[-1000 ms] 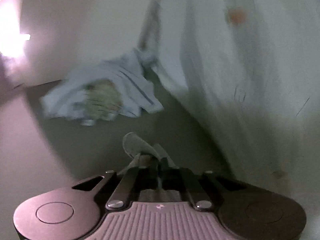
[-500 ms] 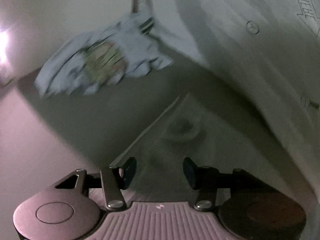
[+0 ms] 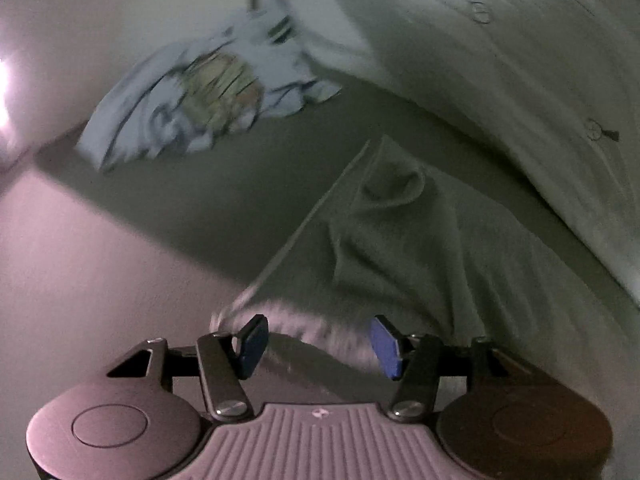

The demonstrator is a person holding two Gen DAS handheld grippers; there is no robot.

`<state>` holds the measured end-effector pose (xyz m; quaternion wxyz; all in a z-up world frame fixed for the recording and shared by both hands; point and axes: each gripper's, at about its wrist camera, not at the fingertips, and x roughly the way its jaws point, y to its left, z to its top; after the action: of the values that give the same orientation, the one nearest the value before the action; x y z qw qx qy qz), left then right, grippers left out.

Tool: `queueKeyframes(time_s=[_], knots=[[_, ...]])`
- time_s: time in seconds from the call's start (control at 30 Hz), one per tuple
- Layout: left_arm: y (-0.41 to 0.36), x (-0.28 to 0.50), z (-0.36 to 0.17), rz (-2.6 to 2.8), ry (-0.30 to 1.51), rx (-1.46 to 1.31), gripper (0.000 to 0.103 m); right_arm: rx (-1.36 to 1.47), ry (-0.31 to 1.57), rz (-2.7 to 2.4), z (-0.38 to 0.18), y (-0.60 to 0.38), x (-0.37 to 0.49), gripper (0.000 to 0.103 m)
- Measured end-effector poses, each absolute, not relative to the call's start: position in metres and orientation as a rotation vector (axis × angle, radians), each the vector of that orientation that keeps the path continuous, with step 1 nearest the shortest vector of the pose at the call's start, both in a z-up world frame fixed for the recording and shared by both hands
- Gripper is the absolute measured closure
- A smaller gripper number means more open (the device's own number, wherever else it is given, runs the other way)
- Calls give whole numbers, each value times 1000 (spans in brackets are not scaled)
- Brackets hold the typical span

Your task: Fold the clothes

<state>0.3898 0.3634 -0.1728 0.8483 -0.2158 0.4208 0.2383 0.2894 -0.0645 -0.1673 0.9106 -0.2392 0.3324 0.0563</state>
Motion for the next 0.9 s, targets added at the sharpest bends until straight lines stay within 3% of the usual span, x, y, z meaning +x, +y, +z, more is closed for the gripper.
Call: queueKeyframes(time_s=[0.2, 0.37, 0.43, 0.47, 0.5, 0.53, 0.9], knots=[[400, 433, -174, 358, 823, -405, 30, -487, 725, 103, -174, -26, 274, 67], [409, 481, -190, 239, 848, -278, 30, -536, 747, 53, -171, -18, 280, 66], [404, 491, -195, 230, 850, -214, 42, -526, 773, 27, -168, -21, 287, 66], [401, 493, -196, 229, 844, -186, 59, -520, 784, 21, -169, -22, 289, 66], [399, 494, -197, 229, 837, -158, 87, -516, 792, 15, -168, -23, 291, 66], [397, 496, -197, 229, 830, -131, 100, -512, 801, 12, -168, -25, 292, 66], [449, 386, -117, 159, 585, -331, 101, -502, 809, 92, -173, -22, 314, 62]])
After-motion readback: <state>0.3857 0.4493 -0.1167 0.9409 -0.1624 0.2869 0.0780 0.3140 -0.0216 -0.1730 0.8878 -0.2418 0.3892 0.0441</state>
